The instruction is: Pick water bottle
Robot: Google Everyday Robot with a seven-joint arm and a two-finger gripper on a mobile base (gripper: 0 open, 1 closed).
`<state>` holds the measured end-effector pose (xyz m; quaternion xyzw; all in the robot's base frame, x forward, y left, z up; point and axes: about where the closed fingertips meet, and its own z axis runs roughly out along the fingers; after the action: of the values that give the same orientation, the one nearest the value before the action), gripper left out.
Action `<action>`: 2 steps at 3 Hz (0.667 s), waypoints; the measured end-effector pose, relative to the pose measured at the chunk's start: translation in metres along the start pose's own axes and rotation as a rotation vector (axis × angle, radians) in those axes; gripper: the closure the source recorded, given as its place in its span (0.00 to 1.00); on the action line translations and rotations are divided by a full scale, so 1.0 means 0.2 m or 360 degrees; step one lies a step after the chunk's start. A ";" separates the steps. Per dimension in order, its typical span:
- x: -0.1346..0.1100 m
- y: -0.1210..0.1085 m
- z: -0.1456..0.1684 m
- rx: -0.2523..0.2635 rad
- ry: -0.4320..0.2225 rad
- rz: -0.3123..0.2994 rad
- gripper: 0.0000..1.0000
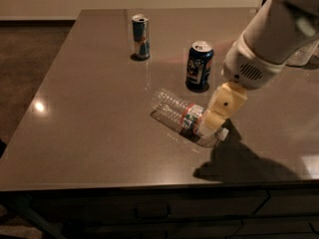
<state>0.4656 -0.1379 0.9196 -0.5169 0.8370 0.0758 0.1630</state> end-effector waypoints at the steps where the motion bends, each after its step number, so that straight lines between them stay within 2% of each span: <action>1: -0.10 0.05 0.16 -0.0035 -0.0017 0.0088 0.00; 2: -0.18 0.09 0.28 -0.0052 0.0011 0.0135 0.00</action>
Offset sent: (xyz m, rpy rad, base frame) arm 0.0181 0.0835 -0.0650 0.0011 0.0912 -0.1059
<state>0.4753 -0.0840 0.8791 -0.4839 0.8573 0.0945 0.1482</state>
